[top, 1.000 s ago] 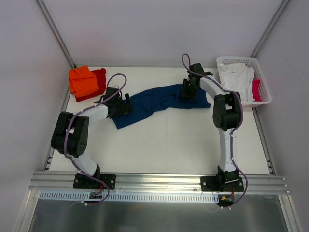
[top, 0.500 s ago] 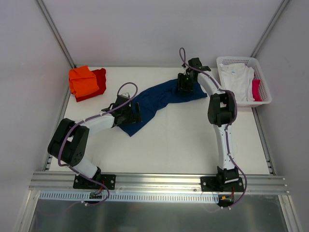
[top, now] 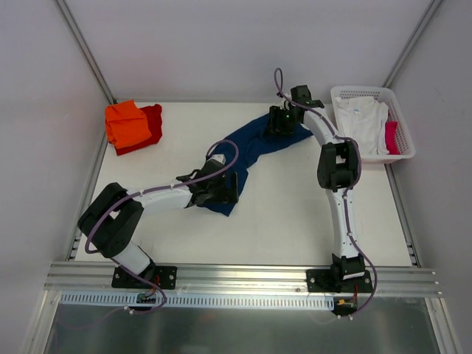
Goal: Fold and stack the t-shirts
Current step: Rotate the tshirt 90 degrees
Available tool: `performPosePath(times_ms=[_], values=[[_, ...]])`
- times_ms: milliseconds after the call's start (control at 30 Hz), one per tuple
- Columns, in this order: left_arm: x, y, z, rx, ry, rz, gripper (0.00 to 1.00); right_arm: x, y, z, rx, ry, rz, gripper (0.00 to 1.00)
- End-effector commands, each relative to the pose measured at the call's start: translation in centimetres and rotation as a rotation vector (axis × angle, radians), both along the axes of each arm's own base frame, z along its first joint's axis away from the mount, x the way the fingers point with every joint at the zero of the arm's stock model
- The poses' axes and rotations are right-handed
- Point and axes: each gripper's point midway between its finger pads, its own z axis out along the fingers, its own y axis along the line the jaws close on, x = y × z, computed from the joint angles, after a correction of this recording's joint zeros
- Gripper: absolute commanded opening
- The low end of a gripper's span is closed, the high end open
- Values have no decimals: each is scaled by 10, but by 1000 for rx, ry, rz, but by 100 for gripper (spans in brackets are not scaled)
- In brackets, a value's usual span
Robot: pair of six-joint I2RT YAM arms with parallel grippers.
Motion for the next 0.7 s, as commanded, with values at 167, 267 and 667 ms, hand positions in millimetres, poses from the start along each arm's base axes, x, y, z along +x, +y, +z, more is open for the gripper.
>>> performPosePath(times_ms=[167, 267, 667], values=[[-100, -26, -40, 109, 248, -185, 99, 36, 30, 18, 255, -34, -83, 58], [-111, -40, -38, 132, 227, -243, 99, 39, 34, 20, 299, -19, -105, 59], [-197, -85, -41, 189, 226, -423, 99, 43, 38, 25, 362, -15, -107, 60]])
